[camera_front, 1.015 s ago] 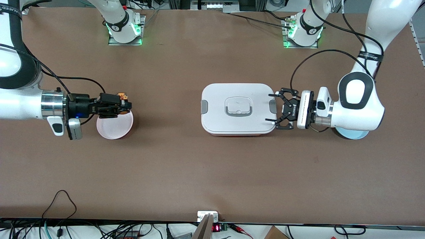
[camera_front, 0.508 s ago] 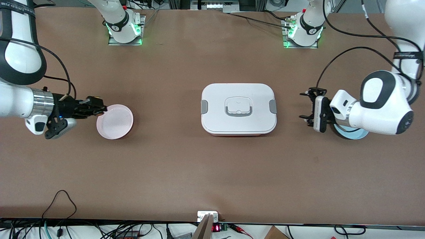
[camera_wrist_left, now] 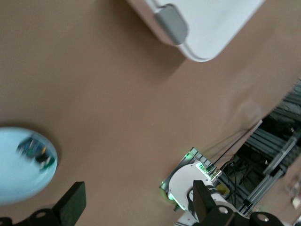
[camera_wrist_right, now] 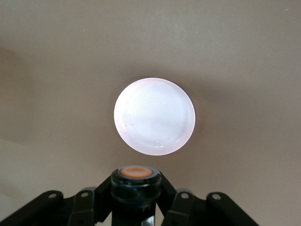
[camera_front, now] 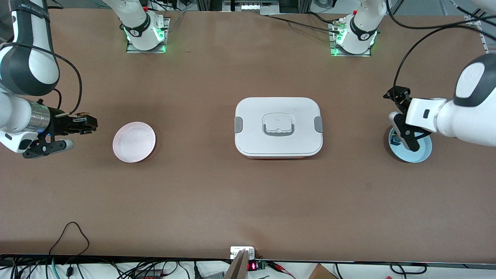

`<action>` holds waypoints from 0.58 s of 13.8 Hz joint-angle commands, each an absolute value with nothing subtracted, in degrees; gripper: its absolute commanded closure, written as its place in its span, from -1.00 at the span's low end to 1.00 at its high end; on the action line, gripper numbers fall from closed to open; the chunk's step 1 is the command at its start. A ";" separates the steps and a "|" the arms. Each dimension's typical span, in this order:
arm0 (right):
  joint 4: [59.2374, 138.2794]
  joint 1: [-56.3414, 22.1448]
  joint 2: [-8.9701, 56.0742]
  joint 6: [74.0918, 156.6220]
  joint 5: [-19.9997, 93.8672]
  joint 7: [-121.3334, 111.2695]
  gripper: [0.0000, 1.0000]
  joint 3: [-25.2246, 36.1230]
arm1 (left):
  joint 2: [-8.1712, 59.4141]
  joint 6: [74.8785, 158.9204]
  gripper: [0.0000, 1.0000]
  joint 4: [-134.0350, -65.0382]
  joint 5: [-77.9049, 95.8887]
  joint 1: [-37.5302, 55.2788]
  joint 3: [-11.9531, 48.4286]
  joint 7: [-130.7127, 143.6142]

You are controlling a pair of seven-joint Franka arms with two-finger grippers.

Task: Transfer orange switch to right arm and place
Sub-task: 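Carry the switch to the white plate while the left gripper withdraws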

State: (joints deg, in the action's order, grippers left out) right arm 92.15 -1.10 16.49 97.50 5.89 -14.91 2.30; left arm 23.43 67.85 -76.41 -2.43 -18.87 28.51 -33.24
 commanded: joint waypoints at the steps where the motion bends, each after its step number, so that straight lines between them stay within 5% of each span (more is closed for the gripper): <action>1: 101.40 -2.02 11.96 104.65 4.57 -12.31 1.00 2.02 | 20.84 66.27 -1.00 -74.00 -5.53 -16.09 27.34 -21.14; 3: 106.58 -2.20 11.95 110.97 4.57 -12.13 1.00 1.93 | 15.94 69.06 -1.00 -76.10 -5.71 -13.91 23.58 -10.95; 5: 112.91 -2.46 12.04 119.05 4.57 -12.13 1.00 1.93 | 8.73 80.44 -1.00 -83.55 -5.71 -5.93 12.27 -1.19; 8: 121.61 -2.55 13.88 132.32 4.66 -12.04 1.00 1.93 | 0.37 92.45 -1.00 -94.20 -5.10 -2.91 3.90 -0.07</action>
State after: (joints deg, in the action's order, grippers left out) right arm 115.16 -2.46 14.74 124.92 5.60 -13.35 2.20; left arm 8.35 86.18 -83.72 -4.45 -5.22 9.48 -0.94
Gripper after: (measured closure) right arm 0.652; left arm 0.000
